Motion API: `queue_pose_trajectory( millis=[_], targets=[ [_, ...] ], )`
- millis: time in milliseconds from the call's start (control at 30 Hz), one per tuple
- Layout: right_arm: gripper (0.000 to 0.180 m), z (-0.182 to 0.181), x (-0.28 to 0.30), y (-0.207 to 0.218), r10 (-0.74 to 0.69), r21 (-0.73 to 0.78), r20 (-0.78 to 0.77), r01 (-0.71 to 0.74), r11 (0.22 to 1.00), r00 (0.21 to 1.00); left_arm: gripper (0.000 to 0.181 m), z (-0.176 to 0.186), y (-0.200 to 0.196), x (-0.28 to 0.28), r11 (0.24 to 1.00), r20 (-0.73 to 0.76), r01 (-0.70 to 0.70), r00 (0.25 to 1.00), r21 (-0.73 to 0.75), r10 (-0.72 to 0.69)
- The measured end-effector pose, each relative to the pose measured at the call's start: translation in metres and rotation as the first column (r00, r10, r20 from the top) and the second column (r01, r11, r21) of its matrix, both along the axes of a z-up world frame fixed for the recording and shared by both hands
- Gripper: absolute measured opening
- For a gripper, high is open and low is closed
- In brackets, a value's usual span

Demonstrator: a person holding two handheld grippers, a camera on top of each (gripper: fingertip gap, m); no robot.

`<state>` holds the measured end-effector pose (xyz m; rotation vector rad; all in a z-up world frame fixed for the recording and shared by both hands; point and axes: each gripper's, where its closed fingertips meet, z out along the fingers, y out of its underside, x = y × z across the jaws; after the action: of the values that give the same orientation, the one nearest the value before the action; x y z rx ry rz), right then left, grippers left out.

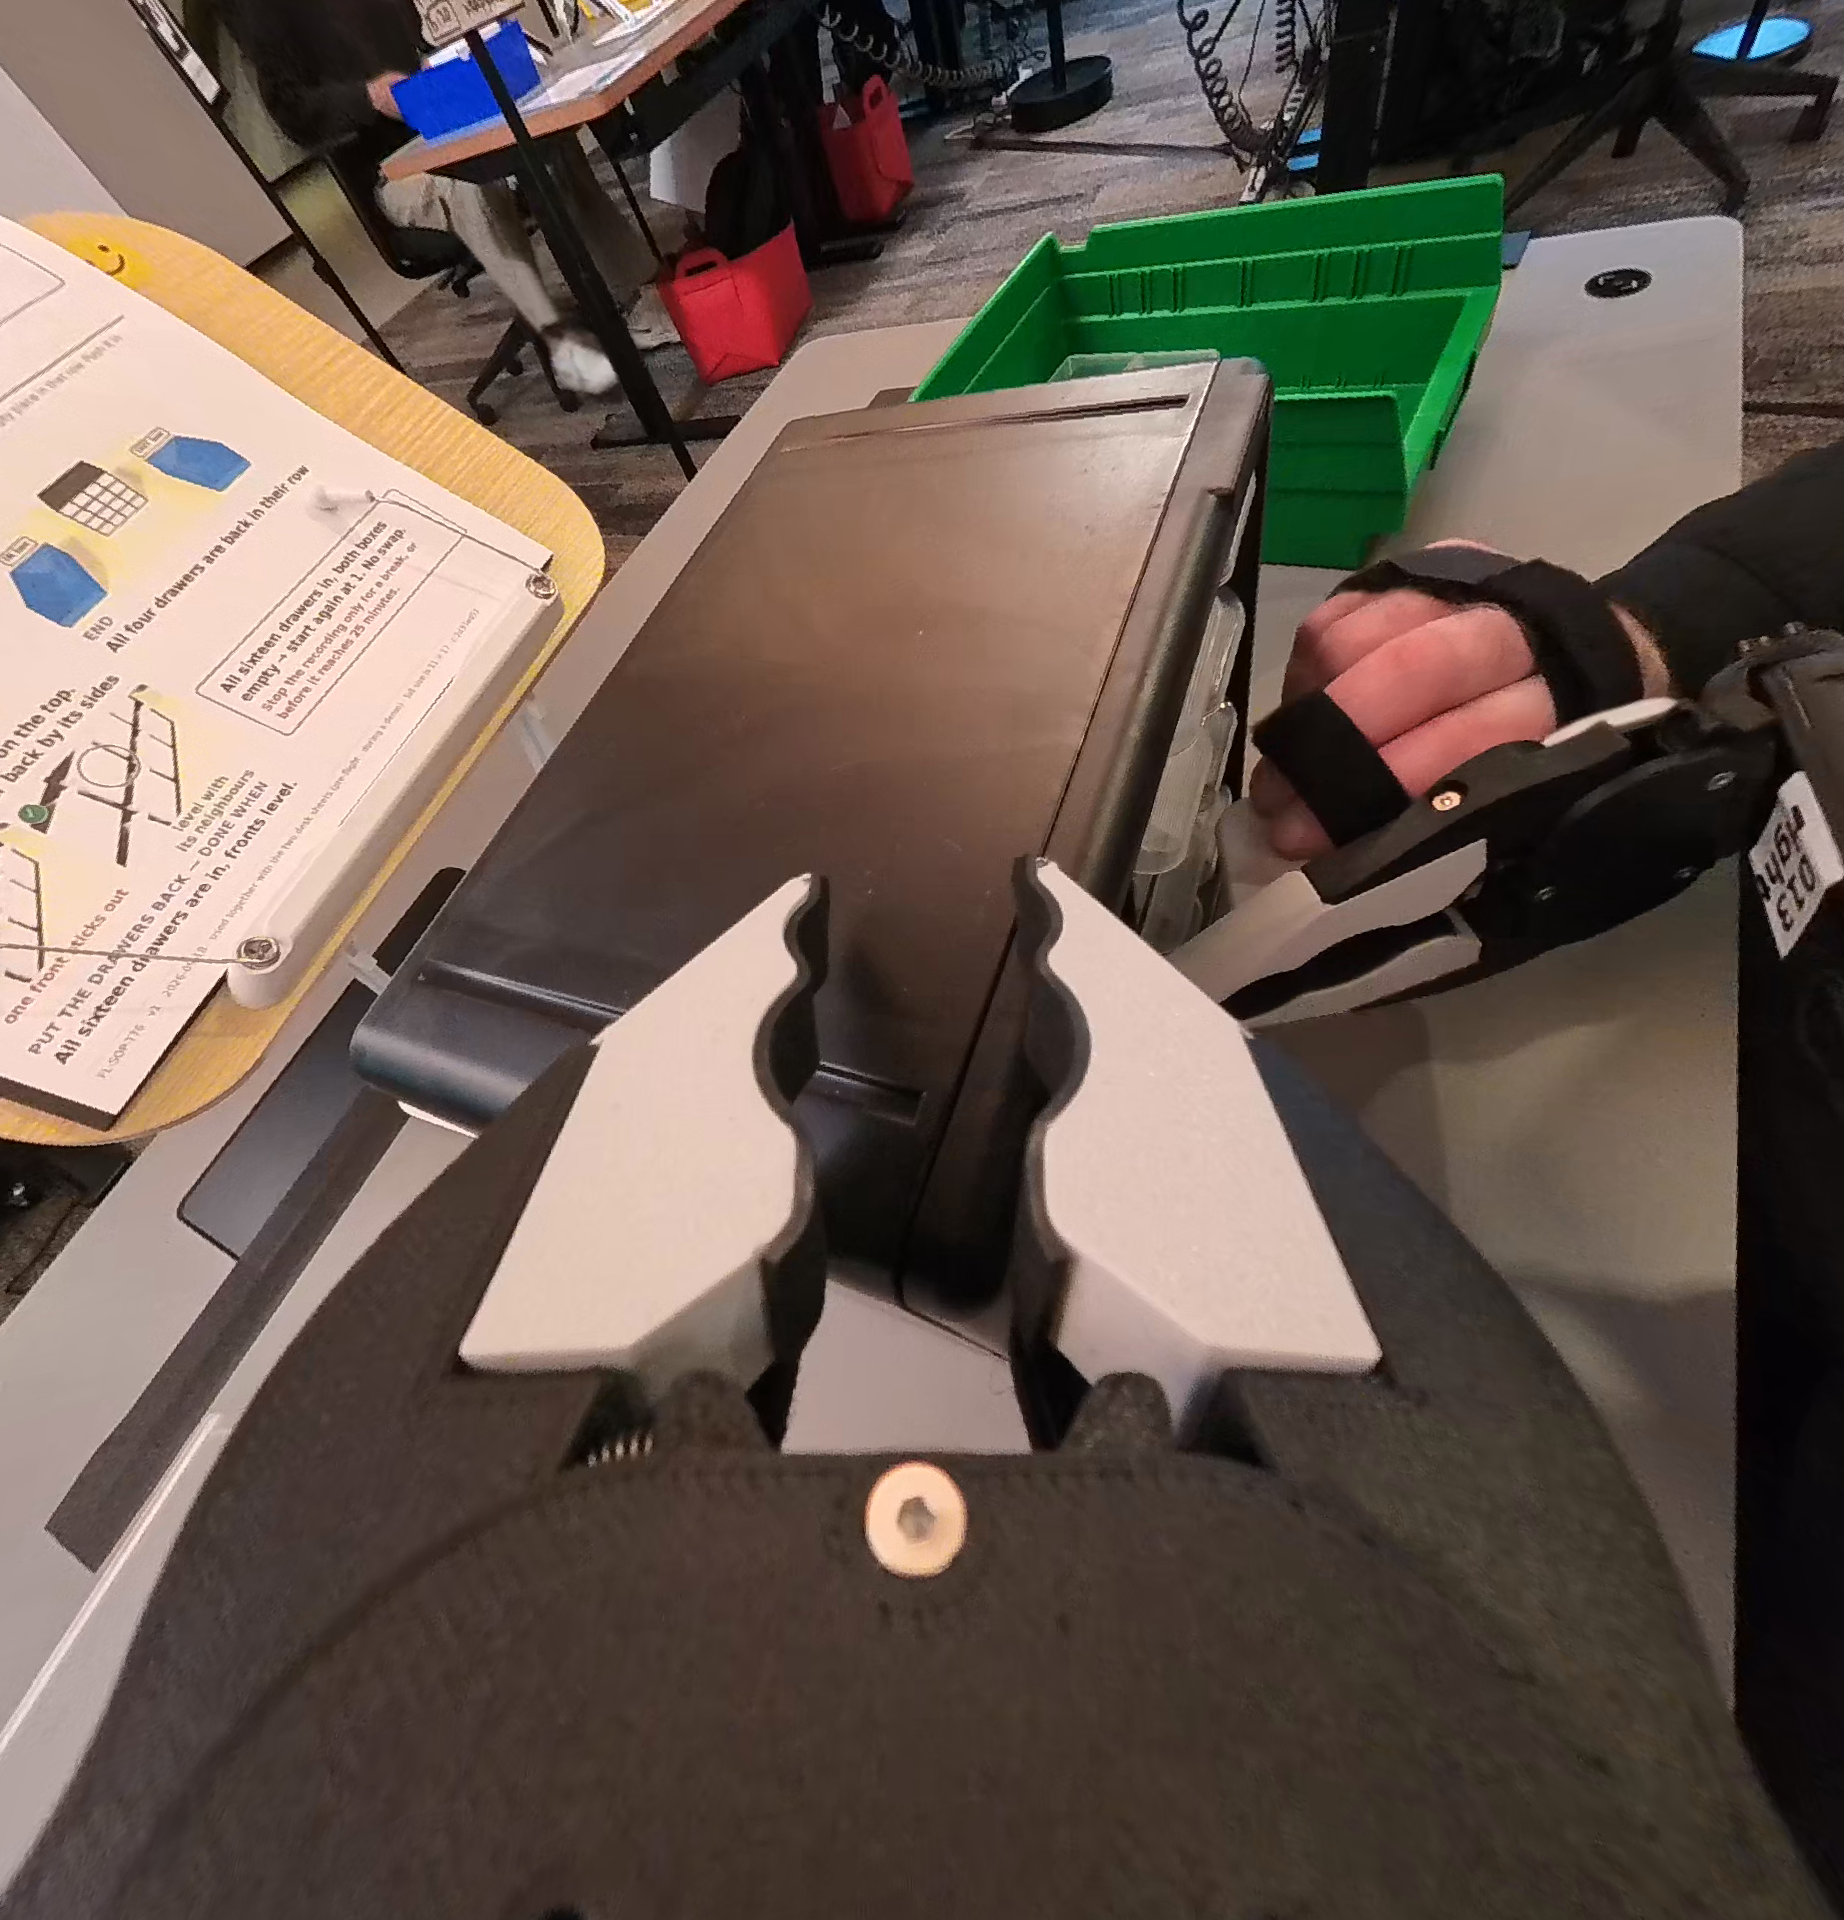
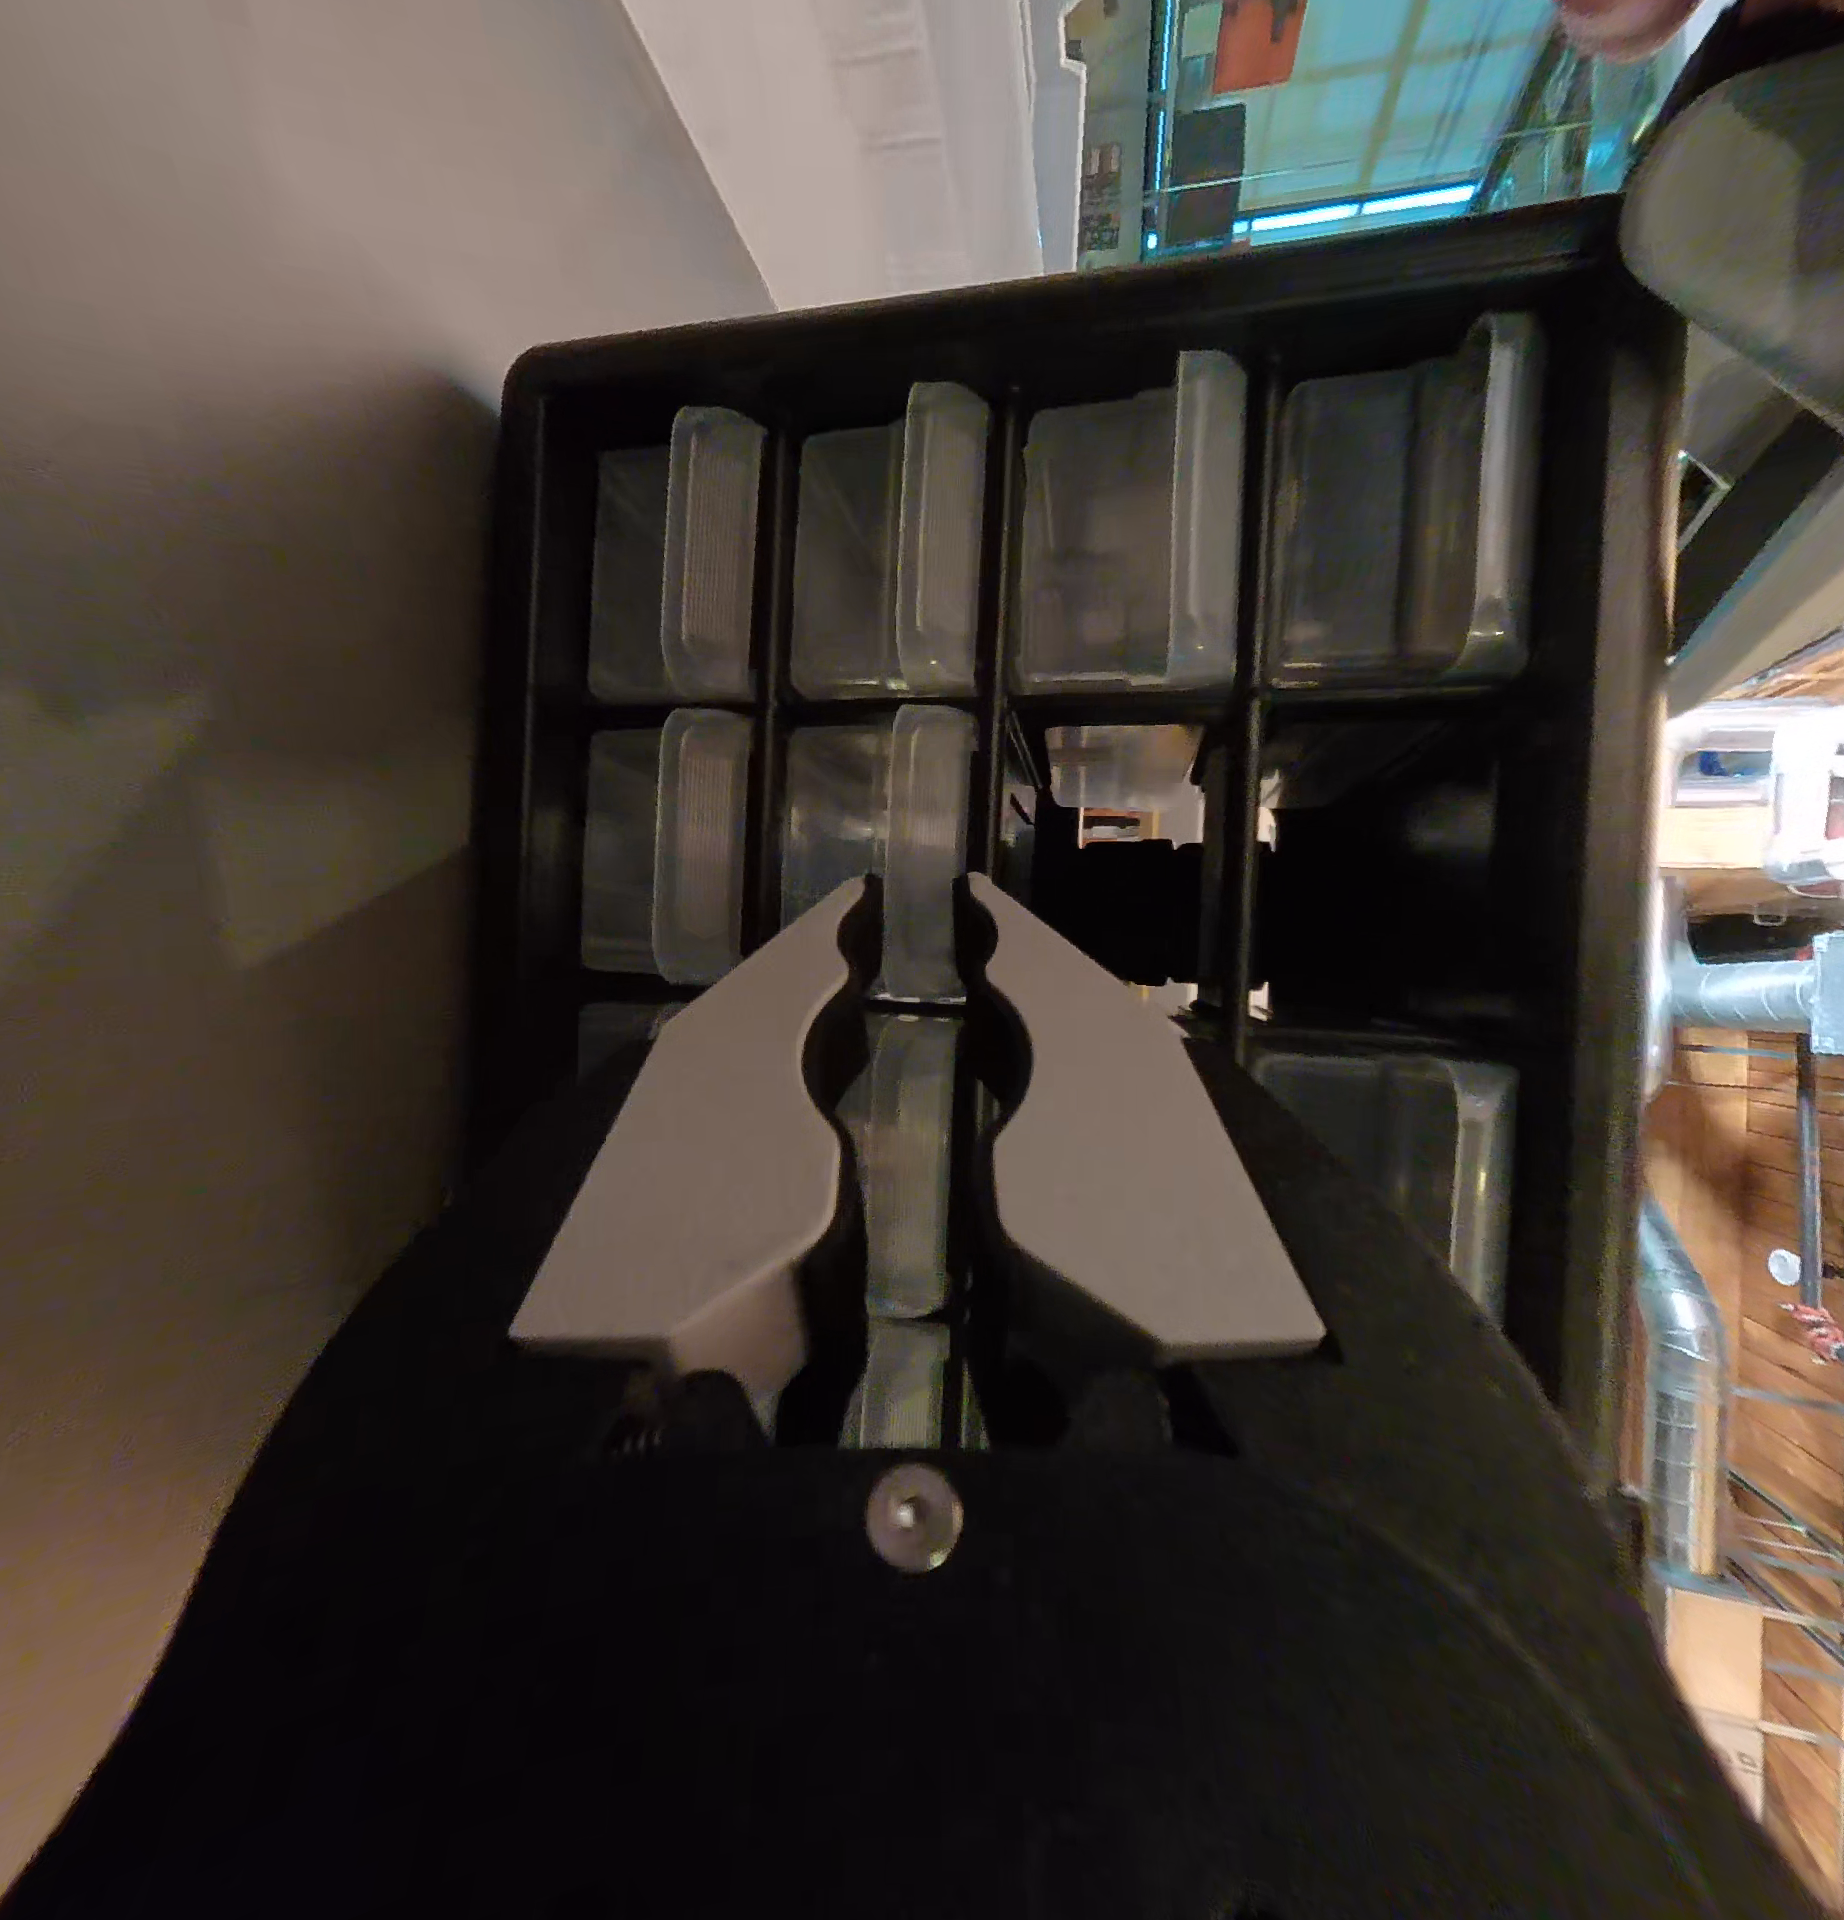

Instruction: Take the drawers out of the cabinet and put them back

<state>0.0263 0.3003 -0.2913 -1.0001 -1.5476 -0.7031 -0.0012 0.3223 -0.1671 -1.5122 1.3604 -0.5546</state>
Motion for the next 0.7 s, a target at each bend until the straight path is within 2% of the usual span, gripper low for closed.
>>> queue_pose_trajectory(
  millis=[133,300,700],
  targets=[
    [0.011,0.0,-0.001,0.001,0.006,0.036,0.008,-0.007,0.999,1.0,0.035,0.0,0.0,0.0,1.0,0.002,-0.001,1.0,0.0,0.001],
    [0.009,0.001,-0.003,-0.006,0.024,-0.009,0.011,-0.024,1.0,1.0,0.035,0.0,0.0,0.0,1.0,0.001,-0.001,1.0,-0.001,0.001],
    [0.008,0.003,-0.01,-0.075,0.079,-0.109,-0.007,-0.079,0.991,0.997,0.035,0.0,0.0,0.0,1.0,0.0,0.0,1.0,0.001,0.0]
  ],
)
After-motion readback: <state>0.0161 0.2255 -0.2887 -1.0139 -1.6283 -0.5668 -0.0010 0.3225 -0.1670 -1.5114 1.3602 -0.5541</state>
